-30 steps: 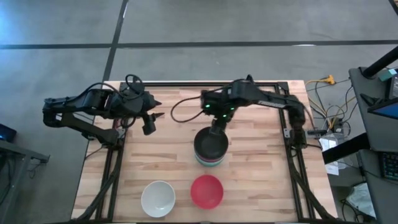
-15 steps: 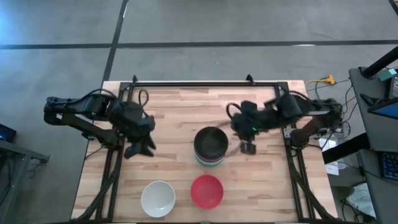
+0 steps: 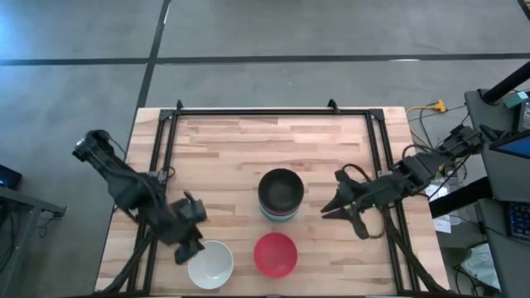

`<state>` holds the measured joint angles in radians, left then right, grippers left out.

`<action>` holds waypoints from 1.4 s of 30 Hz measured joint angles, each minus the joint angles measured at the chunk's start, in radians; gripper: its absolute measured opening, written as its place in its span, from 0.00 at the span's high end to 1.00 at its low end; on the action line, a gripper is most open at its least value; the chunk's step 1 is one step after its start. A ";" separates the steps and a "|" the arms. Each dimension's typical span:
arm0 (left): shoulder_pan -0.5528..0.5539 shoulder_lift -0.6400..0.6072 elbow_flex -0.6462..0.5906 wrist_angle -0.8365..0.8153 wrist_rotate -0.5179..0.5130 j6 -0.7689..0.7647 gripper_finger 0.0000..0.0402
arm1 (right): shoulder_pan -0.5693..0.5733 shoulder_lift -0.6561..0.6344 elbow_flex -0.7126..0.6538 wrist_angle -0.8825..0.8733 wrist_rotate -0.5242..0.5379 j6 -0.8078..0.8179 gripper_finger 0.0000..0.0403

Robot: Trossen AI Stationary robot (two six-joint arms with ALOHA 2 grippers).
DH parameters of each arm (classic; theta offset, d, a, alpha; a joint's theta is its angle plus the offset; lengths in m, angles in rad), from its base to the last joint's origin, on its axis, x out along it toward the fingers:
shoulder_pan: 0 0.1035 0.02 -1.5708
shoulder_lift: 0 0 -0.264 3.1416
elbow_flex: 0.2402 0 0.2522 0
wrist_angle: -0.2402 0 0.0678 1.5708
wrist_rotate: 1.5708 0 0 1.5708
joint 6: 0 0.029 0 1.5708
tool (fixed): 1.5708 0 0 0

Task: Nest bowls inside each other
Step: Stack the white bowl on top of the black bowl

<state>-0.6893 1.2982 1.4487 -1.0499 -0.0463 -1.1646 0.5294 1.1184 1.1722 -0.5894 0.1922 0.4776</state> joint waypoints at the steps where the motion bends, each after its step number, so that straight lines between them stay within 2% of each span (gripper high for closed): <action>1: -0.019 0.025 0.000 -0.007 -0.021 -0.027 0.56 | 0.004 -0.024 -0.047 0.078 0.000 0.008 0.83; 7: -0.048 0.159 0.000 -0.093 -0.047 -0.180 0.56 | 0.005 -0.120 -0.258 0.449 0.003 0.021 0.83; 12: -0.033 0.223 -0.003 -0.173 -0.067 -0.288 0.56 | 0.003 -0.139 -0.314 0.576 0.009 -0.010 0.83; 17: 0.004 0.240 -0.015 -0.140 -0.052 -0.173 0.56 | 0.003 -0.136 -0.311 0.582 0.015 -0.015 0.83; 22: 0.027 0.242 -0.080 -0.070 -0.007 -0.010 0.56 | 0.003 -0.138 -0.310 0.582 0.015 -0.017 0.82; 26: 0.028 0.242 -0.137 -0.002 0.010 0.142 0.56 | 0.003 -0.144 -0.309 0.582 0.011 -0.016 0.82; 31: 0.029 0.242 -0.181 0.006 0.015 0.332 0.56 | 0.003 -0.144 -0.309 0.602 0.011 -0.014 0.83; 42: 0.035 0.241 -0.320 0.131 0.068 0.388 0.56 | 0.003 -0.143 -0.309 0.603 0.010 -0.015 0.83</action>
<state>-0.6540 1.5391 1.1289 -0.9188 0.0216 -0.7767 0.5320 0.9756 0.8635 0.0139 0.2025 0.4629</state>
